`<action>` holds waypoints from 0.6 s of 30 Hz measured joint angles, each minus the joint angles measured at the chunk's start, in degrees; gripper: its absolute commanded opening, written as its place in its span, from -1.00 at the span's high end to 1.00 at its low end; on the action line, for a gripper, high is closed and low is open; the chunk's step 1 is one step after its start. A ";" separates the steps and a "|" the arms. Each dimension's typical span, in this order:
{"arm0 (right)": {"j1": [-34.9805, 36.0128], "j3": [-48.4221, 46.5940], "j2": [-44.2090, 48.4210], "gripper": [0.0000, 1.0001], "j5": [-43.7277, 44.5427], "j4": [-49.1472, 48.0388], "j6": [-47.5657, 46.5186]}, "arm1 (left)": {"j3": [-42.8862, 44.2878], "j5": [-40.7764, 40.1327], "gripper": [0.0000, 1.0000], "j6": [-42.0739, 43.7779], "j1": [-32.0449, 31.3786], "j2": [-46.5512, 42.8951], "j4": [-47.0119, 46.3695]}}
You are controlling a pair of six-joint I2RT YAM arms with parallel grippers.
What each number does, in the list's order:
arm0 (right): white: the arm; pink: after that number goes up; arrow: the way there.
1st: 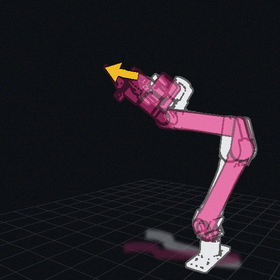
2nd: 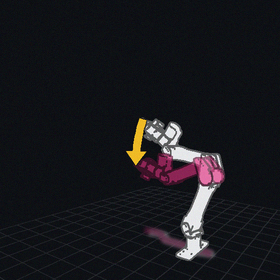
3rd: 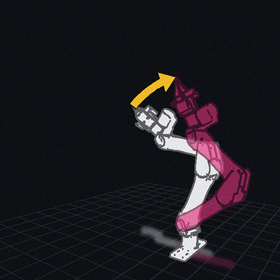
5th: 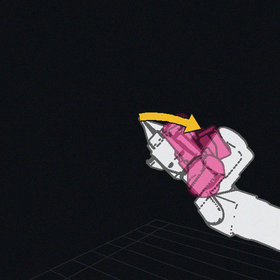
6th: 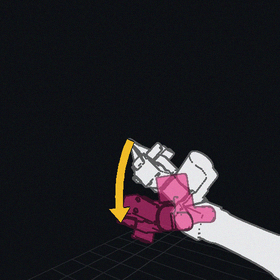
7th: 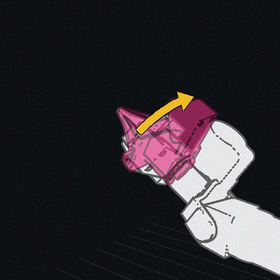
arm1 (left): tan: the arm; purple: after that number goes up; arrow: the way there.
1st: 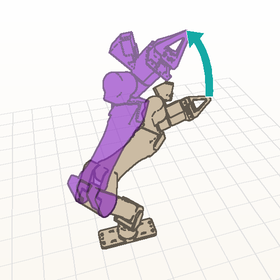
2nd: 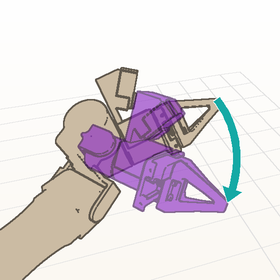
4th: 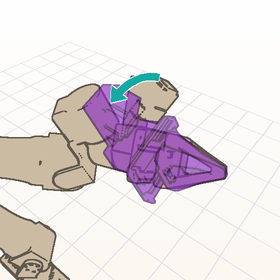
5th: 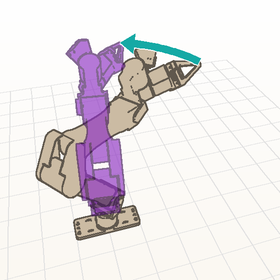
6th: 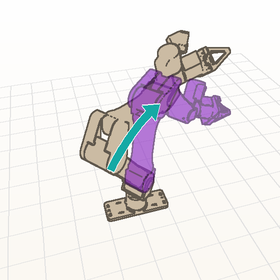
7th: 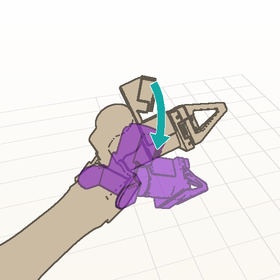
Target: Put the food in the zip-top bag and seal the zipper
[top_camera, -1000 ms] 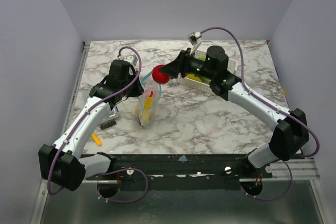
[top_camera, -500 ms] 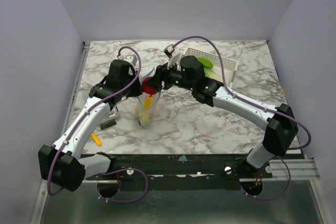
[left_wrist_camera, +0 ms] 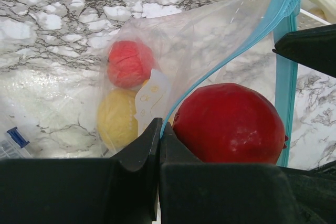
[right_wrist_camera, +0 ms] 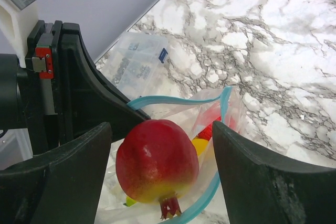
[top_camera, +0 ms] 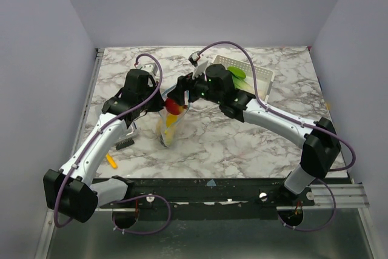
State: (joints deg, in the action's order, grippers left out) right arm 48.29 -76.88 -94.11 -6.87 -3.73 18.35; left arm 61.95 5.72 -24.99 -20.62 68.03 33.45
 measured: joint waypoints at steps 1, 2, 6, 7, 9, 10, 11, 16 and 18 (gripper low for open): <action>0.00 -0.13 0.00 -0.59 0.04 0.02 -0.02 | 0.00 -0.09 1.00 0.02 0.00 -0.15 0.00; 0.00 -0.33 0.00 -0.59 0.22 0.07 0.00 | 0.00 -0.11 1.00 0.04 0.00 -0.33 -0.04; 0.00 -0.90 0.22 -0.57 1.73 0.11 -0.02 | 0.00 -0.20 1.00 0.11 0.00 -0.72 -0.26; 0.00 -0.90 0.44 -0.56 2.19 0.35 -0.02 | 0.00 -0.33 1.00 0.11 0.00 -0.81 -0.33; 0.00 -0.90 0.98 -0.57 3.19 0.42 -0.09 | 0.00 -0.55 1.00 0.13 0.00 -1.01 -0.37; 0.00 -0.90 1.36 -0.57 3.74 0.46 -0.24 | 0.00 -0.66 1.00 0.13 0.00 -1.16 -0.37; 0.02 -0.90 1.77 -0.56 4.48 0.52 -0.44 | 0.00 -0.81 1.00 0.13 0.00 -1.38 -0.35; 0.00 -0.90 4.37 -0.58 8.52 1.27 -1.86 | 0.09 -0.92 1.00 0.07 0.00 -2.08 -0.28; 0.00 -0.90 5.11 -0.60 10.49 1.53 -2.49 | 0.48 -0.81 1.00 -0.13 0.00 -2.27 0.11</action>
State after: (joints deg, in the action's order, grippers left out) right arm 48.29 -77.78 -88.99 3.62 -2.20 15.86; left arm 62.43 4.91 -25.12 -20.62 65.76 33.56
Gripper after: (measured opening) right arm 0.789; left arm 0.009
